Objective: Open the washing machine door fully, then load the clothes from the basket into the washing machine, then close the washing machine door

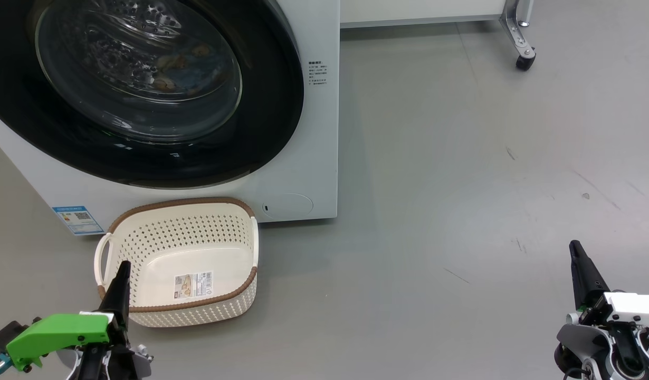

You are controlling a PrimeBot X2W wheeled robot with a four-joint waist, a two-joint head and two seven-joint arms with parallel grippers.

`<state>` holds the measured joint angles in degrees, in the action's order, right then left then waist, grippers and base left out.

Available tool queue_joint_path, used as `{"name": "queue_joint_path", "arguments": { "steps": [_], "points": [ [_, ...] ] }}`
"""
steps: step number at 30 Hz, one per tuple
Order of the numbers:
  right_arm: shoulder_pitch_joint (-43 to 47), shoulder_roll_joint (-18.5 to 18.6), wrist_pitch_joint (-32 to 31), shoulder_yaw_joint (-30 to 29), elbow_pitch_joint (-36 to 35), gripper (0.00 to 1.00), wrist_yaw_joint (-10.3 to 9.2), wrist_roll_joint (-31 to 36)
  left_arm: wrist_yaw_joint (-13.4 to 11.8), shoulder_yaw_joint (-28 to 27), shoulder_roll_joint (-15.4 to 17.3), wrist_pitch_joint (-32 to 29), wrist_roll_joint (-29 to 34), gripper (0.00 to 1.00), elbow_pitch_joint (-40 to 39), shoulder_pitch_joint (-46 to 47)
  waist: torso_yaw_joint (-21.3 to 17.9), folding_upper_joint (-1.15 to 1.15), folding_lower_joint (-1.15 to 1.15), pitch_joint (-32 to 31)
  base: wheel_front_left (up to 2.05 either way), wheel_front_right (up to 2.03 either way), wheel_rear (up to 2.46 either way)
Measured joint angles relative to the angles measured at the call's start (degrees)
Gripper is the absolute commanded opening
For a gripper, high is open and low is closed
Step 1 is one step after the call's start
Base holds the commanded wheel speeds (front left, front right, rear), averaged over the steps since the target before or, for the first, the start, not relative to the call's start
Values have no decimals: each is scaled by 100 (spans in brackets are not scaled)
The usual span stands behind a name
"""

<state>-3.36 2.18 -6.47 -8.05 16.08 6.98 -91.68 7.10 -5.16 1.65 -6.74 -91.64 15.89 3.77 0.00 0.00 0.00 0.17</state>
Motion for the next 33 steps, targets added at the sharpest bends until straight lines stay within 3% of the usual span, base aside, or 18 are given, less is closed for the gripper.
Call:
{"name": "queue_joint_path", "arguments": {
  "steps": [33],
  "points": [
    [0,-1,0,2,-2,0,0,0,0,2,0,0,-1,0,-3,0,0,0,0,0,0,0,0]
  ]
}}
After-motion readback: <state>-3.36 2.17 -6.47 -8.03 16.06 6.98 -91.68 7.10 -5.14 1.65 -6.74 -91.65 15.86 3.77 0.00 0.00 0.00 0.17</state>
